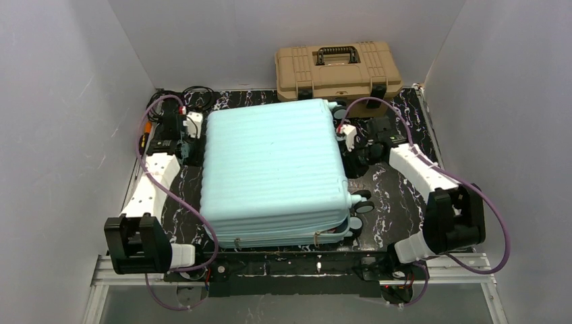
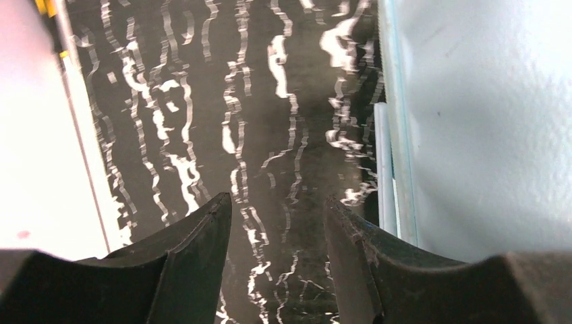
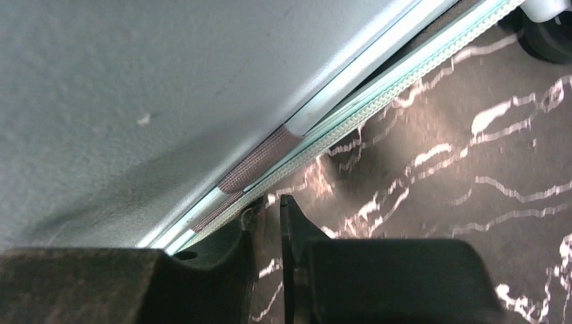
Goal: Pack the luggage
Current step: Move the luggage to the center of the board.
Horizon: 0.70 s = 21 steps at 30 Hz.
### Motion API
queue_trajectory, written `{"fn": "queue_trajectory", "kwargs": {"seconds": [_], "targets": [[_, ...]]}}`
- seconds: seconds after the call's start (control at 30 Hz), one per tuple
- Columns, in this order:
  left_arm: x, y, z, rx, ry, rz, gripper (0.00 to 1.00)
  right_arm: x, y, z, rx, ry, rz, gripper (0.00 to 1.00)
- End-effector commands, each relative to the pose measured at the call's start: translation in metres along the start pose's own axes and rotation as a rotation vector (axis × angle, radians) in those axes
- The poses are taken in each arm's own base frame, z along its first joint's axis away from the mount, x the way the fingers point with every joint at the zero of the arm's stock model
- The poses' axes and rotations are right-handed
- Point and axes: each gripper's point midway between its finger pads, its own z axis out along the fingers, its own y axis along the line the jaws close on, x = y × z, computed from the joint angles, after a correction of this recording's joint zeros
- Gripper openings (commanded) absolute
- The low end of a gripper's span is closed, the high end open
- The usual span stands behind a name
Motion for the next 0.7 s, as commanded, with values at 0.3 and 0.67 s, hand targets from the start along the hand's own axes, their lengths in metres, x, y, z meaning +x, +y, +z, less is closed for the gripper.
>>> {"fn": "queue_trajectory", "kwargs": {"seconds": [0.3,0.67], "targets": [[-0.007,0.016,0.007,0.053,0.083,-0.074,0.52,-0.106,0.115,0.099,-0.375,-0.092,-0.301,0.20],[-0.037,0.025,0.014,0.057,0.080,-0.131,0.51,-0.133,0.160,0.146,-0.442,-0.079,-0.331,0.20]]}}
